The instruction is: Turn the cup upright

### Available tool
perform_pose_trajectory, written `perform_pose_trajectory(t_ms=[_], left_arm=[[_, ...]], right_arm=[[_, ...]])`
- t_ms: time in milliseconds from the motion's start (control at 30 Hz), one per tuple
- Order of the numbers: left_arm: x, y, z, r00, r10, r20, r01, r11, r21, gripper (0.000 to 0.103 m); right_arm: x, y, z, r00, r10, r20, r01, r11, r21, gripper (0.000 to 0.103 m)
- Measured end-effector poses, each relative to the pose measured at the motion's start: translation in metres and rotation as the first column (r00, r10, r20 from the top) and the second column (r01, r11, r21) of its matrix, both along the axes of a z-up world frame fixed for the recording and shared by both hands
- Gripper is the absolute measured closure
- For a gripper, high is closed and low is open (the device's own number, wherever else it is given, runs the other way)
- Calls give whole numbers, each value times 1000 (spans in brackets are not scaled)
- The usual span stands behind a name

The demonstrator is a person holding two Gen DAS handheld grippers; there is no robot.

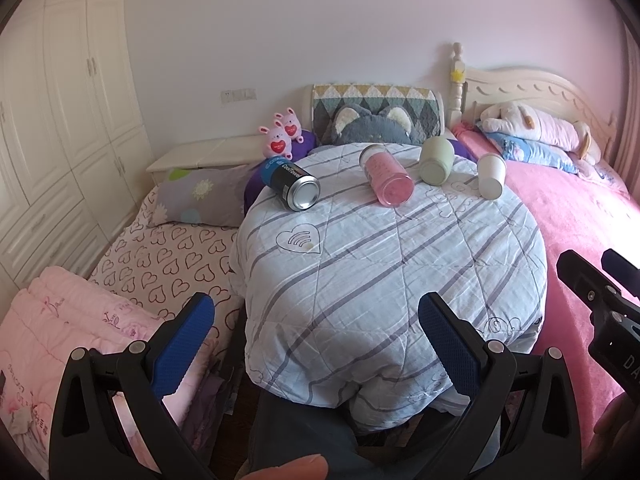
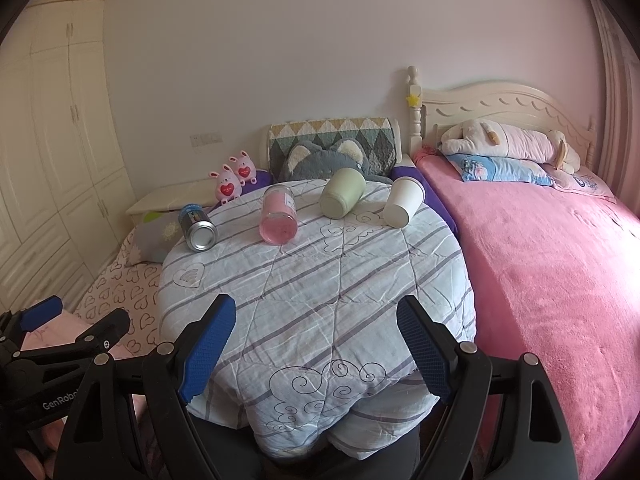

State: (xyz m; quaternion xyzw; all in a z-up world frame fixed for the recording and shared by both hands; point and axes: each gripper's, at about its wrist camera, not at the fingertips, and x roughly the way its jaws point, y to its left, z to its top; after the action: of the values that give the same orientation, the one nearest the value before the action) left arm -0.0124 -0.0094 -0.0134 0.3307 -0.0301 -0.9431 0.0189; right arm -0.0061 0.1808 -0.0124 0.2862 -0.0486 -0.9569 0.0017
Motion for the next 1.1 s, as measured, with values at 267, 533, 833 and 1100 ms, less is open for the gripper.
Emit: perform_pose_trajectory(t_ms=[267, 533, 833, 1100], left_arm=[[-2, -1, 0, 1000, 1, 2, -1, 1000, 1, 0], [-10, -4, -5, 1000, 7, 9, -7, 1000, 2, 0], [-48, -22, -22, 998, 47, 36, -46, 999, -24, 0], [-116, -68, -43, 983, 160, 90, -158, 987, -34, 0]], right_arm=[[-2, -1, 0, 1000, 5, 6, -5, 1000, 5, 19], [-9, -8, -2, 1000, 20, 18, -20, 1000, 19, 19], [-60, -30, -16, 992, 89, 90, -93, 995, 46, 19], [-149, -74, -37, 958, 217, 188, -233, 970, 70, 19]])
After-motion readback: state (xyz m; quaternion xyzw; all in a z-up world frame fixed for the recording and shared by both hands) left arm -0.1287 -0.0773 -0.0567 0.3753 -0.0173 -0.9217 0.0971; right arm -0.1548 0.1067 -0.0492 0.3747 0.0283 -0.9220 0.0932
